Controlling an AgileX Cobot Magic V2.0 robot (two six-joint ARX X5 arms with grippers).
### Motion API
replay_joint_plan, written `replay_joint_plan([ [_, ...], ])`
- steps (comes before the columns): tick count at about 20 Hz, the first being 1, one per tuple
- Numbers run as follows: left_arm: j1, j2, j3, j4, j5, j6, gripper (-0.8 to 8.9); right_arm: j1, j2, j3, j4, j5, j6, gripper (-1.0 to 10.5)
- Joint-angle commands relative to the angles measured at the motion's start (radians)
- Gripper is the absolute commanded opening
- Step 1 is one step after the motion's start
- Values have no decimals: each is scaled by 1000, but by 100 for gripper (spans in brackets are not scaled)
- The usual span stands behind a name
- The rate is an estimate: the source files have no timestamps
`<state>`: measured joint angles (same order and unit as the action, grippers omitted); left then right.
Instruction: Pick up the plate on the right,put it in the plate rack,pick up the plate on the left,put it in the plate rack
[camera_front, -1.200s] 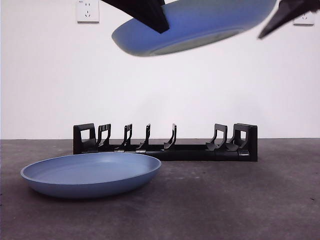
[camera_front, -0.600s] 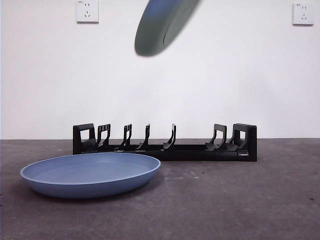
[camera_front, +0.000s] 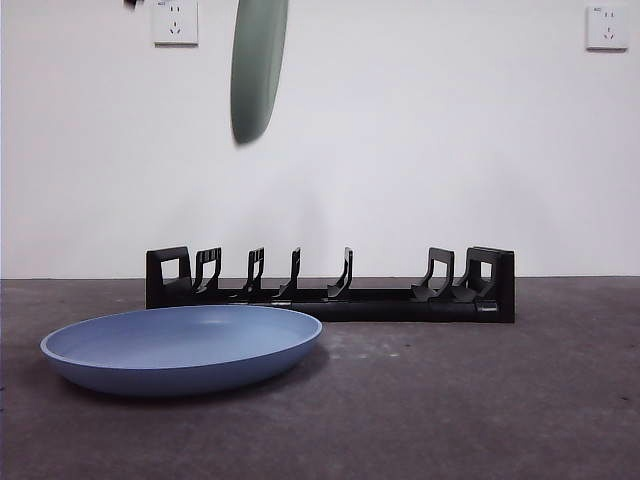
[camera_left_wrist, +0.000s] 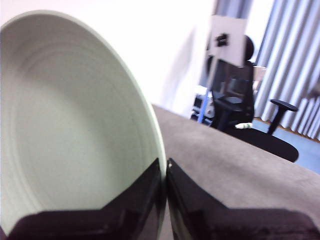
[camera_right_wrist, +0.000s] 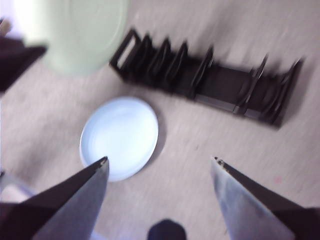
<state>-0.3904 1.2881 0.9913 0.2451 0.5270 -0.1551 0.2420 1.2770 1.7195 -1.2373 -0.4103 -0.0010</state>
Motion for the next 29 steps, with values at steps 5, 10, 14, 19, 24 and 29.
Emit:
replay_joint_plan([
  [5, 95, 141, 0, 93, 57, -68, -7, 1, 1, -149, 10, -20, -31, 347],
  [10, 122, 238, 0, 98, 83, -39, -7, 1, 1, -236, 54, -21, -29, 347],
  [14, 122, 299, 0, 115, 79, -23, -7, 1, 1, -280, 72, -21, -29, 347],
  [19, 126, 362, 0, 108, 49, 9, -7, 1, 1, -286, 72, -20, -30, 347],
  [24, 125, 381, 0, 68, -28, 65, -7, 1, 1, -286, 83, -20, -33, 347],
  [29, 122, 381, 0, -24, -63, 171, -6, 1, 1, -286, 88, -20, -34, 347],
])
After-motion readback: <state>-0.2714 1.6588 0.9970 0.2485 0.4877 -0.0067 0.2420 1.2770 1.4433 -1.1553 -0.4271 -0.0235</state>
